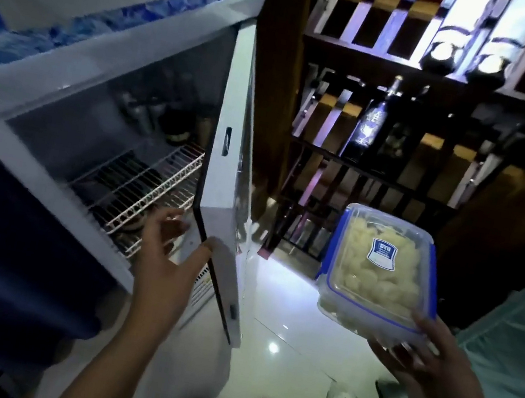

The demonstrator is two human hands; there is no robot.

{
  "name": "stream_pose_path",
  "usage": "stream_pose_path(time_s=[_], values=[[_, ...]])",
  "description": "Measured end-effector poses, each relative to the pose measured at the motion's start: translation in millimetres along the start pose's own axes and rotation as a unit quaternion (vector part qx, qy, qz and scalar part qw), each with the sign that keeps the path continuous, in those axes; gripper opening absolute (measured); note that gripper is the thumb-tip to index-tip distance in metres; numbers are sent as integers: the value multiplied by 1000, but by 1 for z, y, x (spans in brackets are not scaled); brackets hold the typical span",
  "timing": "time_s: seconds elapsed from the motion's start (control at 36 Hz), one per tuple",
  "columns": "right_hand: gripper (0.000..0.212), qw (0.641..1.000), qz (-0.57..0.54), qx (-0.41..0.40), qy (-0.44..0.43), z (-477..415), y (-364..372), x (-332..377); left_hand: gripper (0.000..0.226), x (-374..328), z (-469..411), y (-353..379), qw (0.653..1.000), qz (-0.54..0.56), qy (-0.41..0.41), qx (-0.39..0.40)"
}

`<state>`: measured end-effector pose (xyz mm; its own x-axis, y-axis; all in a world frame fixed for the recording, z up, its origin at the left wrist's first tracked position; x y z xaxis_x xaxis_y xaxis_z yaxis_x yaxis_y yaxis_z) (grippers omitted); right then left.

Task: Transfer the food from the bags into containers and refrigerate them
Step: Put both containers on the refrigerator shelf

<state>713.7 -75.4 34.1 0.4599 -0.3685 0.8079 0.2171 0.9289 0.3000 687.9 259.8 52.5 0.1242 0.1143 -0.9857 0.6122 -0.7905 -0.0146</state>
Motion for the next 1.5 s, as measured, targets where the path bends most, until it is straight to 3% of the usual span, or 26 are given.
stream_pose_path(time_s=[0.06, 0.11, 0.19, 0.28, 0.36, 0.47, 0.67, 0.83, 1.08, 1.28, 1.36, 1.42, 1.5], values=[[19, 1000, -9, -2, 3, -12, -13, 13, 88, -2, -7, 21, 998, -45, 24, 28], [24, 1000, -12, -11, 3, -24, -29, 28, 103, -7, -15, 48, 987, -109, 96, 72], [30, 1000, -16, -24, -1, -44, -52, 52, 94, -13, -25, 97, 937, -227, 230, 129], [37, 1000, -9, -25, 1, -63, -76, 71, 87, -16, -30, 149, 881, -331, 301, 153], [46, 999, -2, -32, 4, -83, -103, 92, 83, -18, -34, 203, 868, -342, 318, 170], [38, 999, 27, -45, -3, -110, -145, 118, 81, -20, -52, 281, 854, -328, 356, 193], [25, 998, 30, -59, -6, -145, -185, 152, 82, -14, -78, 405, 872, -304, 340, 180], [36, 998, 9, -56, -19, -153, -196, 169, 85, -13, -106, 477, 875, -338, 294, 183], [38, 997, -22, -65, -27, -151, -199, 156, 95, -17, -147, 519, 834, -424, 276, 219], [36, 998, -42, -40, -27, -146, -183, 153, 94, -19, -156, 522, 836, -412, 264, 247], [40, 999, -27, -31, -27, -147, -171, 153, 90, -24, -153, 508, 854, -351, 265, 278], [40, 999, -11, -19, -24, -149, -158, 150, 88, -28, -144, 487, 883, -263, 250, 297], [37, 1000, 16, -12, -15, -153, -135, 146, 79, -23, -120, 437, 933, -113, 127, 318]])
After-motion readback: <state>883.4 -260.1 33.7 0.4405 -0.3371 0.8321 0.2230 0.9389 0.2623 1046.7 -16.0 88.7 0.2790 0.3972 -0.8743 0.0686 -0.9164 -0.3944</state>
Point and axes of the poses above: each hand's wrist, its own z-axis away from the middle knuckle, its own y-axis out of the palm, x = y × z, the point moved 1 cm from there along -z, towards the middle knuckle, and after that the axes turned 11 degrees about z, right-handed, at the moved point
